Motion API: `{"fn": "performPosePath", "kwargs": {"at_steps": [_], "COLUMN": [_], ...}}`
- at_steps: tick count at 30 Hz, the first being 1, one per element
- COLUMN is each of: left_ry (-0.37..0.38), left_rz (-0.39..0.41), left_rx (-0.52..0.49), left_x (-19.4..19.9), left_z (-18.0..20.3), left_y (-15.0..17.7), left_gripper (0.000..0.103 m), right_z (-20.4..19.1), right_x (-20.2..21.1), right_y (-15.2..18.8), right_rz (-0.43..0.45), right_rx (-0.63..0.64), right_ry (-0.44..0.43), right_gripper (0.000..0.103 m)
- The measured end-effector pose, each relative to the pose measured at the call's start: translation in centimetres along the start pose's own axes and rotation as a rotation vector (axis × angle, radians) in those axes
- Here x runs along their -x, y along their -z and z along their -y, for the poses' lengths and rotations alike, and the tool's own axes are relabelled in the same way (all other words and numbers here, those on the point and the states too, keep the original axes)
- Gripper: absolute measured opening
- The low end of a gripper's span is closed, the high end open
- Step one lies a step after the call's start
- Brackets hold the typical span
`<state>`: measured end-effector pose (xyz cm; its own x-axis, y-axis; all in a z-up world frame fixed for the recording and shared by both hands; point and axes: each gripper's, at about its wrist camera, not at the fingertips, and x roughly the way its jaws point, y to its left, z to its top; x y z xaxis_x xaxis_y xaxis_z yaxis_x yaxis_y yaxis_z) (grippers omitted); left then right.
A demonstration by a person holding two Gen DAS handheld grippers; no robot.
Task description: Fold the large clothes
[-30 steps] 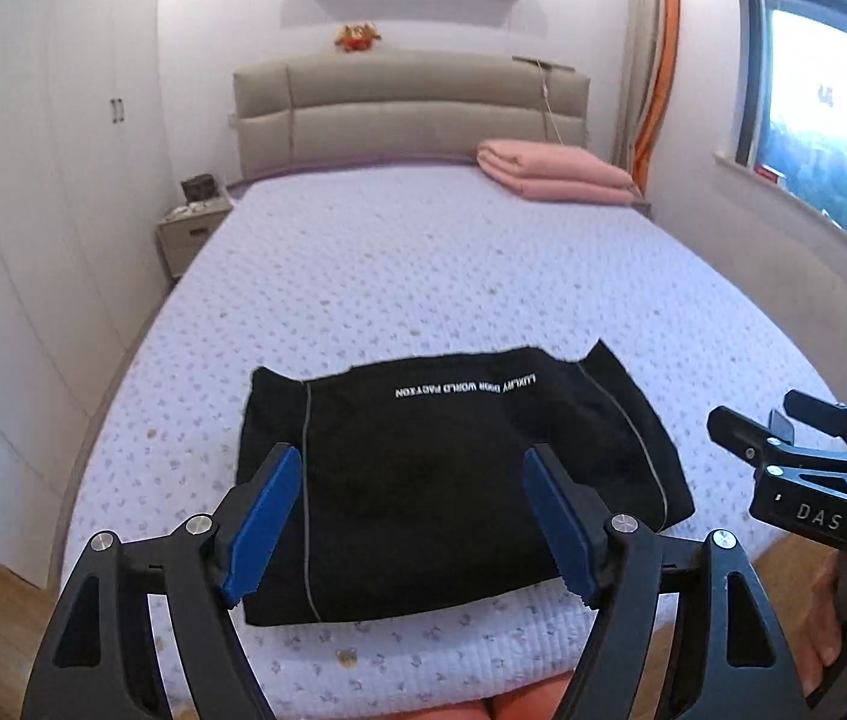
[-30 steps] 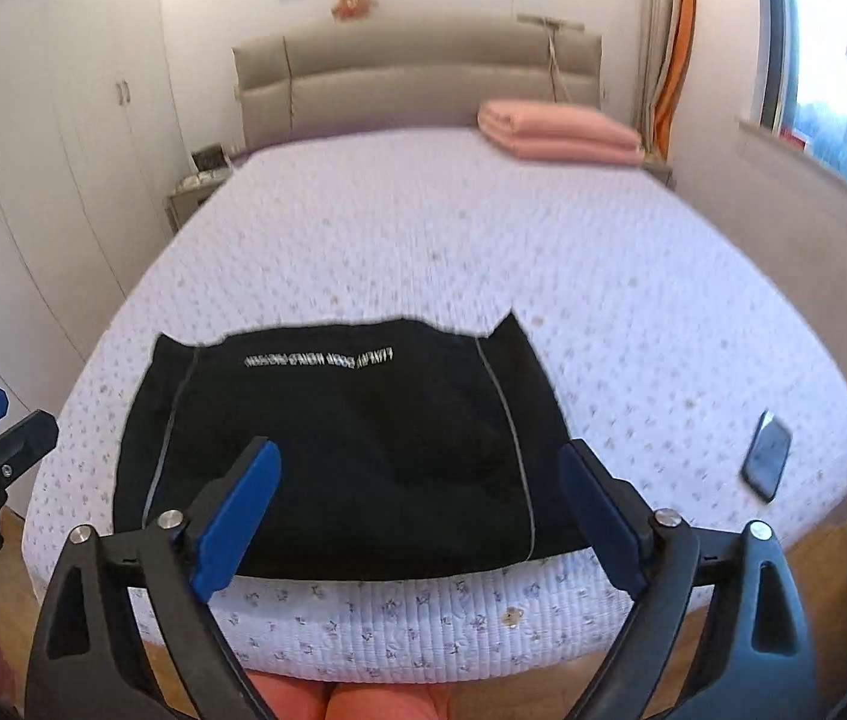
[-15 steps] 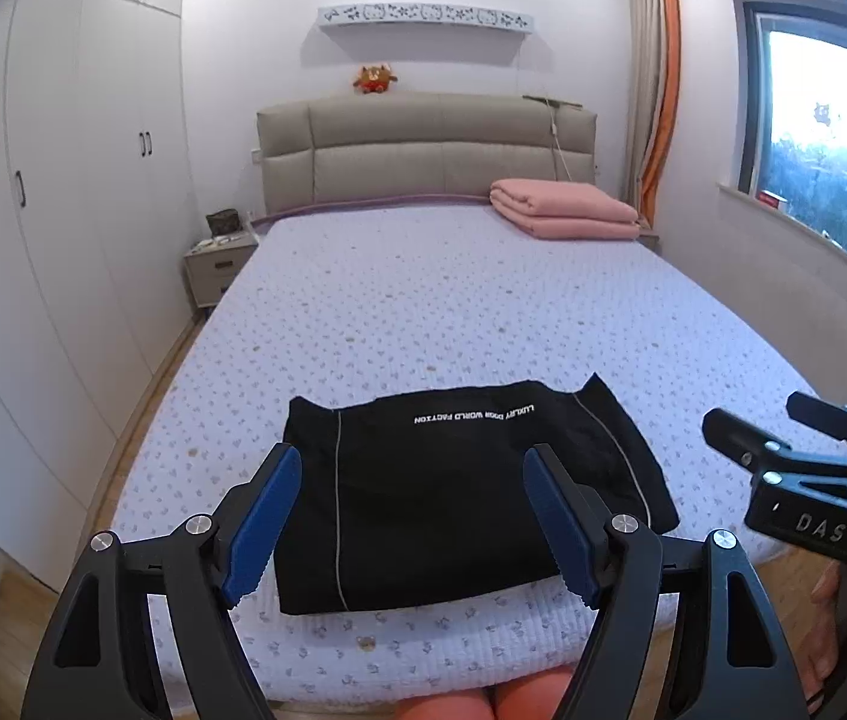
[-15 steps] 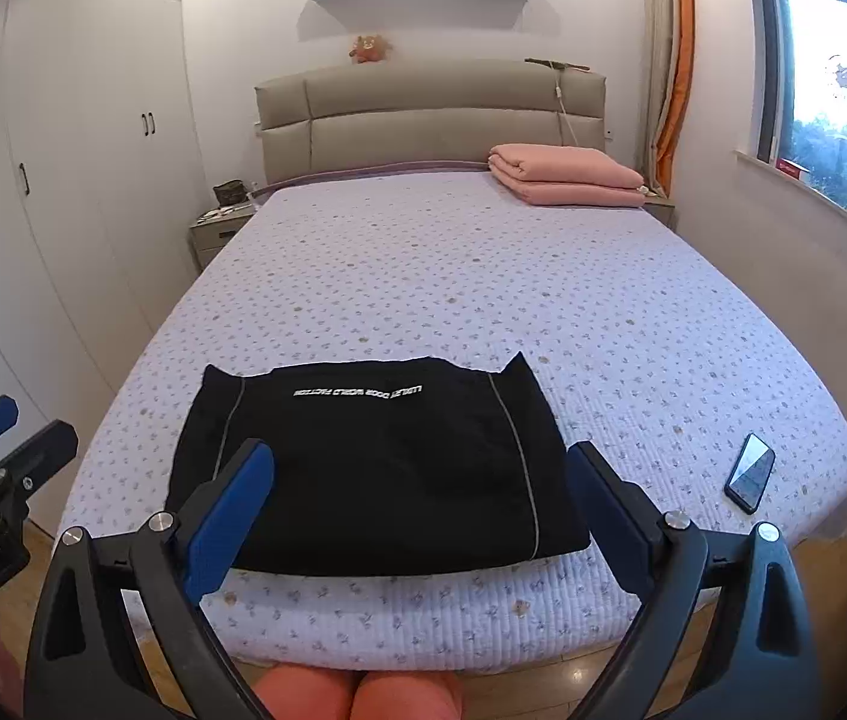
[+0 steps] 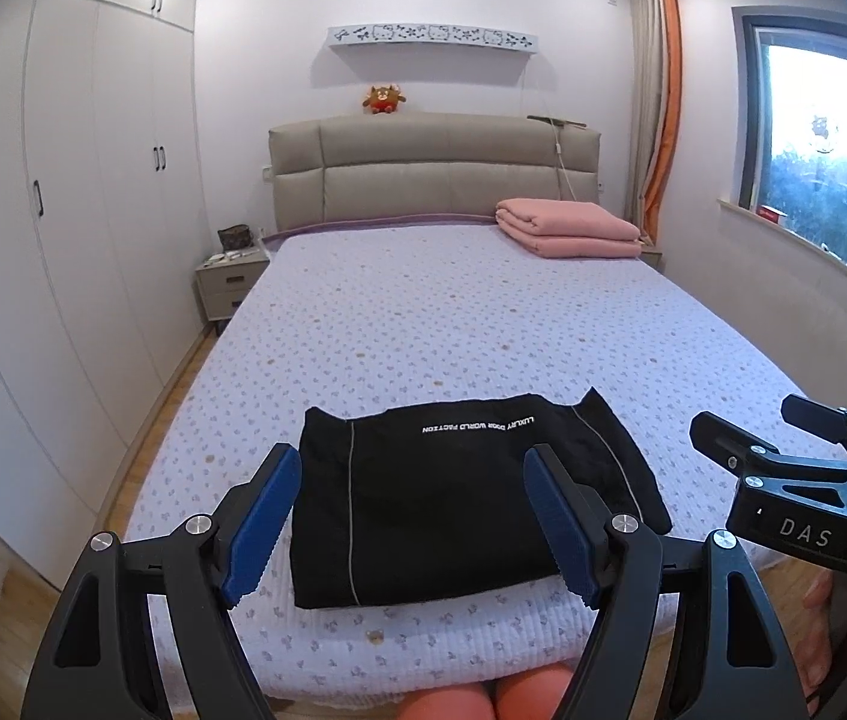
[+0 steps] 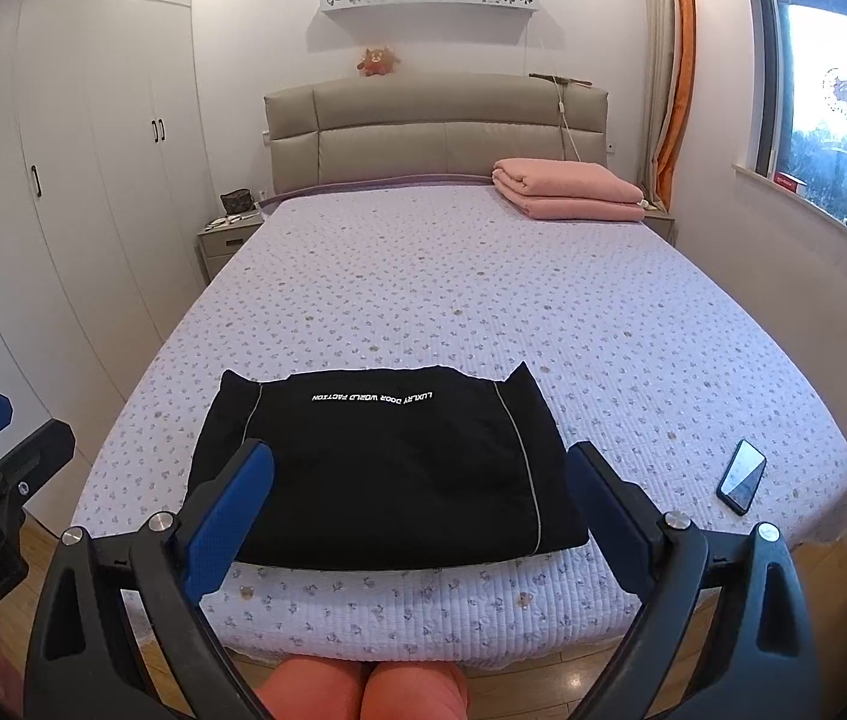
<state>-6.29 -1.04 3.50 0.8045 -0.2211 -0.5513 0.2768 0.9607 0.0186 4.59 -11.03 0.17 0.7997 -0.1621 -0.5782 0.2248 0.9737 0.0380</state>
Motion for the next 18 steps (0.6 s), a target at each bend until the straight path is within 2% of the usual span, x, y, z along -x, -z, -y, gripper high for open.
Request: {"fn": "performPosePath", "kwargs": {"at_steps": [18], "left_ry": [0.001], "left_rz": [-0.004], "left_rx": [0.035], "left_x": [0.26], "left_z": [-0.84], "left_y": [-0.15], "left_gripper": [0.078], "right_z": [-0.37], "right_x": [0.33], "right_y": [0.14], "right_rz": [-0.025], "right_rx": [-0.013], "right_ry": [-0.006], "right_gripper": [0.101]}}
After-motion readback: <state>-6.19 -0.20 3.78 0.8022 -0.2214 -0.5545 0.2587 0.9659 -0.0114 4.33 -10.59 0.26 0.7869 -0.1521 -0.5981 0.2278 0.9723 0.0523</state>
